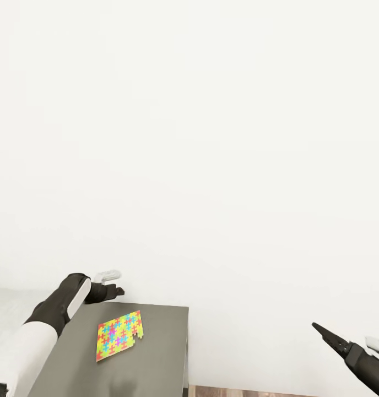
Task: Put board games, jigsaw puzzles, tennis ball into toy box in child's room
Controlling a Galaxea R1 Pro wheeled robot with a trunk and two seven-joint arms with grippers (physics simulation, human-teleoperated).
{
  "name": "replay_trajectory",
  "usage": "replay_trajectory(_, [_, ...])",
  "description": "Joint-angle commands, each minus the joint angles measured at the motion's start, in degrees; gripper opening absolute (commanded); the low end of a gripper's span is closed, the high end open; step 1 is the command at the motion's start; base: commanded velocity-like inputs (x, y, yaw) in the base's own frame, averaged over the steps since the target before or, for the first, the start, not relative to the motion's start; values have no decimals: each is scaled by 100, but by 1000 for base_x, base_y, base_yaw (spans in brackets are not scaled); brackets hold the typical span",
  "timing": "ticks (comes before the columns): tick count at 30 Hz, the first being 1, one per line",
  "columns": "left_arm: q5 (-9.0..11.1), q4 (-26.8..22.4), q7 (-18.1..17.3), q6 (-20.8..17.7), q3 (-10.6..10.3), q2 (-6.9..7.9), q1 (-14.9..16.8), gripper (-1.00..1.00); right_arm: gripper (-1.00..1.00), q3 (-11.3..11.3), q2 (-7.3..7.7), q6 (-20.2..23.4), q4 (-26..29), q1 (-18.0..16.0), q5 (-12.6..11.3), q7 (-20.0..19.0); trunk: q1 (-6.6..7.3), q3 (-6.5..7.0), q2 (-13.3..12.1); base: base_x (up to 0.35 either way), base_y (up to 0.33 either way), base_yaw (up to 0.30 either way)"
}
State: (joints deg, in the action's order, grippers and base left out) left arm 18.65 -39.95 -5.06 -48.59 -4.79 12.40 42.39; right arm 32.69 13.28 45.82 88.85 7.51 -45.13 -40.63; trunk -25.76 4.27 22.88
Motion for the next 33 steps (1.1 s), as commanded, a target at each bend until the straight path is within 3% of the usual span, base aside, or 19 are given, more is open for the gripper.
replay_trajectory(1, [-32, 145, 38, 68, -19, -27, 45, 100, 100, -110, 0, 17, 14, -1, 24, 61, -2, -1, 4, 0, 0, 0])
replay_trajectory(7, [-35, 406, 330, 331, -22, -106, 118, 100, 100, -322, 2, -22, 35, -4, 91, 162, -2, -1, 4, 0, 0, 0])
replay_trajectory(27, [-39, 639, 505, 536, -32, -139, 144, 100, 100, -324, 24, -18, 33, -4, 101, 178, -2, -142, 4, 0, 0, 0])
replay_trajectory(33, [-7, 820, 457, 557, -22, -79, 509, 100, 100, -324, 32, -14, 28, -4, 107, 179, -2, -198, 4, 0, 0, 0])
